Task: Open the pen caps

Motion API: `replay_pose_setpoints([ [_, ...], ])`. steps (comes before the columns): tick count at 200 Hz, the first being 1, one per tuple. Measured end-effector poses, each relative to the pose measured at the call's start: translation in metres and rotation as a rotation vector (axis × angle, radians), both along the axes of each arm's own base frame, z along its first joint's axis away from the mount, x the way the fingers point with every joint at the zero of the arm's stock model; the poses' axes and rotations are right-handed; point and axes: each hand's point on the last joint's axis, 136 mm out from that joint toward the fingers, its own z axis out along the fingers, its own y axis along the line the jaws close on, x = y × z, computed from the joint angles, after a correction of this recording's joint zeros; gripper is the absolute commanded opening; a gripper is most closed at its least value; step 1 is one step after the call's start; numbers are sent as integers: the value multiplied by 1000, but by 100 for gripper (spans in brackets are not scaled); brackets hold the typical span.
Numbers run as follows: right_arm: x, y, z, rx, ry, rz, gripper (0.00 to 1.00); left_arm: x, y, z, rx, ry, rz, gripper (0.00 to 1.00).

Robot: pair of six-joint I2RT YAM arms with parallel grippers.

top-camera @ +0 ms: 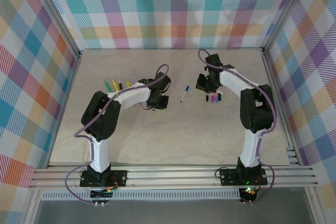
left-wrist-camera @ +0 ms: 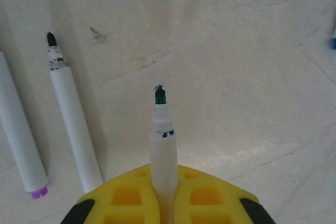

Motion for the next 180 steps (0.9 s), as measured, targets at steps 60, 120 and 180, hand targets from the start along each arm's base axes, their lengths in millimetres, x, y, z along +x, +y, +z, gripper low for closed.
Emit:
replay_pose_setpoints([
  [60, -7, -6, -18, -73, 27, 8, 0, 19, 17, -5, 130, -38, 35, 15],
  [120, -12, -15, -34, -133, 67, 4, 5, 28, 17, -5, 164, -41, 38, 22],
  [180, -25, -19, -51, -246, 103, 35, 18, 38, 14, 6, 164, -73, 46, 23],
])
